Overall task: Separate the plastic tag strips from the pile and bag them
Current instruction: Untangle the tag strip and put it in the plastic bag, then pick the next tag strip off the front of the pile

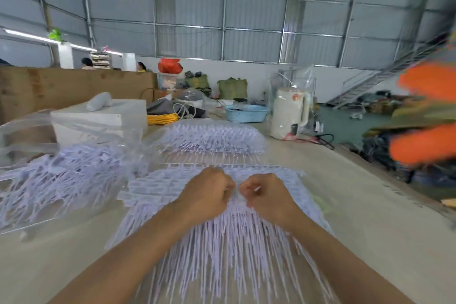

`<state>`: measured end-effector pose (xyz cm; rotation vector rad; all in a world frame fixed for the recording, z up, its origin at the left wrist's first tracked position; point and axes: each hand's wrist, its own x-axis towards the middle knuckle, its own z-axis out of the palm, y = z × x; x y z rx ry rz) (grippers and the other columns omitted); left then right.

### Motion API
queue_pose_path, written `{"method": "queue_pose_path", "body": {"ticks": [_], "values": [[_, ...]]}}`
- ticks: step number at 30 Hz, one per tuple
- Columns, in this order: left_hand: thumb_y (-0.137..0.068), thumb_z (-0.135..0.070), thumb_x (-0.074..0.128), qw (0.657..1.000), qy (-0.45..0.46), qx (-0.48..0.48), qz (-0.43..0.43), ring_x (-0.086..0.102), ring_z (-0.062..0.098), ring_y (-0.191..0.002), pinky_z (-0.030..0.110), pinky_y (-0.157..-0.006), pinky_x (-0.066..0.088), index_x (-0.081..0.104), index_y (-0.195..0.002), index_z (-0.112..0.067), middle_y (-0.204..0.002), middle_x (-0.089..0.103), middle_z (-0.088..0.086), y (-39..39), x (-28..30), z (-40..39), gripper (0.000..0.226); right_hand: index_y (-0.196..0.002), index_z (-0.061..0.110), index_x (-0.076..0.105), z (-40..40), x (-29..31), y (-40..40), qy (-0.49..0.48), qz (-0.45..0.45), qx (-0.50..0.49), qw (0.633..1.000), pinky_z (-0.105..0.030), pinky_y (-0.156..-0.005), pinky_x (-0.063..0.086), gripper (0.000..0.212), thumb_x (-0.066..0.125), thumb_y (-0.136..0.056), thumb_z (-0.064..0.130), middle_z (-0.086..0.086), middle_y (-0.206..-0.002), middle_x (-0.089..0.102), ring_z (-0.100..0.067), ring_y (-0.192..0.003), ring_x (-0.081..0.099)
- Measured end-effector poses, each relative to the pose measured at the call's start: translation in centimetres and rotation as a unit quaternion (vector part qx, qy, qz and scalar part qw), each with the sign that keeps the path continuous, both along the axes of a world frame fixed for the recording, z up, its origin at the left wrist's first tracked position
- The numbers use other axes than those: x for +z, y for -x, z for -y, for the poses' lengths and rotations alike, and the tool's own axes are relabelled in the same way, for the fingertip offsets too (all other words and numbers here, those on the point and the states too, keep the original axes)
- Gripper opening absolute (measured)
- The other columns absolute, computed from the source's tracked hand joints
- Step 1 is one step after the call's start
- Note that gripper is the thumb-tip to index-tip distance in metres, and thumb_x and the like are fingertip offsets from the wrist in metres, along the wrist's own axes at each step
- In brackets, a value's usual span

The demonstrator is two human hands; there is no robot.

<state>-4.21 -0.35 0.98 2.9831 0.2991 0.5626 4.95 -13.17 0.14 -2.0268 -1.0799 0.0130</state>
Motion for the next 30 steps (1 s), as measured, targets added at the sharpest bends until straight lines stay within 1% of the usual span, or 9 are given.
{"method": "queue_pose_path", "body": {"ticks": [4,8,9,12,16,19,23,26,30], "values": [[-0.098,-0.03,0.042,0.997,-0.031,0.032,-0.07,0.045,0.026,-0.122,0.038,-0.098,0.04,0.054,-0.129,-0.017,-0.131,0.049,0.007,-3.7,-1.1,0.5,0.035,-0.082,0.009,0.07,4.1,-1.0,-3.2,0.048,0.033,-0.102,0.993,-0.02,-0.071,0.04,0.018,0.053,-0.088,0.004,0.0,-0.081,0.063,-0.015,-0.079,0.058],[-0.098,-0.045,0.038,0.989,-0.037,0.076,-0.124,0.048,0.027,-0.11,0.038,-0.091,0.043,0.06,-0.105,-0.01,-0.113,0.054,0.011,-5.0,-1.4,-0.1,0.042,-0.052,0.021,0.042,5.7,-1.7,-4.0,0.122,0.089,-0.102,0.983,-0.028,-0.067,0.03,0.038,0.046,-0.087,0.005,0.004,-0.058,0.039,-0.011,-0.054,0.036],[-0.098,-0.042,0.039,0.99,-0.037,0.084,-0.109,0.05,0.028,-0.105,0.037,-0.089,0.044,0.061,-0.097,-0.009,-0.109,0.054,0.011,-5.1,-1.4,-0.1,0.039,-0.056,0.018,0.05,5.7,-1.7,-4.0,0.137,0.102,-0.095,0.981,-0.028,-0.069,0.031,0.034,0.045,-0.087,0.005,0.0,-0.063,0.045,-0.014,-0.058,0.042],[-0.095,-0.017,0.044,0.989,-0.039,0.119,-0.079,0.055,0.029,-0.101,0.035,-0.084,0.045,0.062,-0.095,-0.002,-0.107,0.056,0.014,-5.2,-1.2,0.0,0.023,-0.1,0.01,0.068,5.6,-1.8,-4.2,0.157,0.12,-0.091,0.976,-0.026,-0.085,0.042,0.026,0.044,-0.091,0.01,-0.008,-0.107,0.06,-0.025,-0.096,0.058],[-0.085,0.006,0.052,0.974,-0.087,0.178,-0.112,0.056,0.028,-0.107,0.034,-0.085,0.047,0.062,-0.104,0.0,-0.113,0.059,0.015,-5.4,-0.8,0.9,0.022,-0.086,0.01,0.068,5.3,-2.1,-4.6,0.115,0.089,-0.108,0.983,-0.023,-0.071,0.047,0.021,0.049,-0.084,0.002,-0.006,-0.098,0.062,-0.019,-0.084,0.059],[-0.087,0.008,0.047,0.977,-0.064,0.184,-0.087,0.06,0.028,-0.1,0.029,-0.074,0.046,0.06,-0.105,0.002,-0.111,0.06,0.016,-5.5,-0.6,0.7,0.023,-0.096,0.013,0.068,5.3,-2.1,-4.9,0.083,0.058,-0.128,0.987,-0.022,-0.073,0.047,0.022,0.052,-0.085,0.003,-0.001,-0.099,0.064,-0.016,-0.086,0.06],[-0.092,0.0,0.043,0.98,-0.025,0.193,-0.05,0.061,0.027,-0.093,0.027,-0.066,0.041,0.058,-0.098,0.0,-0.093,0.056,0.013,-4.8,0.8,0.3,0.016,-0.093,0.009,0.069,5.4,-1.2,-5.8,0.041,0.053,-0.185,0.98,-0.028,-0.07,0.05,0.021,0.051,-0.084,0.003,-0.005,-0.095,0.07,-0.022,-0.085,0.065],[-0.094,-0.005,0.044,0.981,-0.035,0.166,-0.093,0.058,0.023,-0.083,0.027,-0.066,0.042,0.054,-0.084,-0.006,-0.081,0.051,0.005,-4.1,0.7,0.5,0.015,-0.082,0.01,0.064,4.8,0.1,-7.8,0.024,0.038,-0.238,0.97,-0.029,-0.06,0.046,0.022,0.046,-0.079,-0.002,-0.007,-0.085,0.067,-0.026,-0.076,0.061],[-0.098,-0.026,0.045,0.99,0.0,0.109,-0.085,0.044,0.014,-0.055,0.026,-0.056,0.037,0.037,-0.058,-0.016,-0.059,0.038,-0.001,-3.6,-0.2,-0.8,0.041,-0.104,0.017,0.063,2.0,0.0,-10.9,0.094,0.055,-0.267,0.958,-0.033,-0.08,0.046,0.023,0.046,-0.089,0.011,-0.007,-0.104,0.065,-0.028,-0.105,0.053]]}}
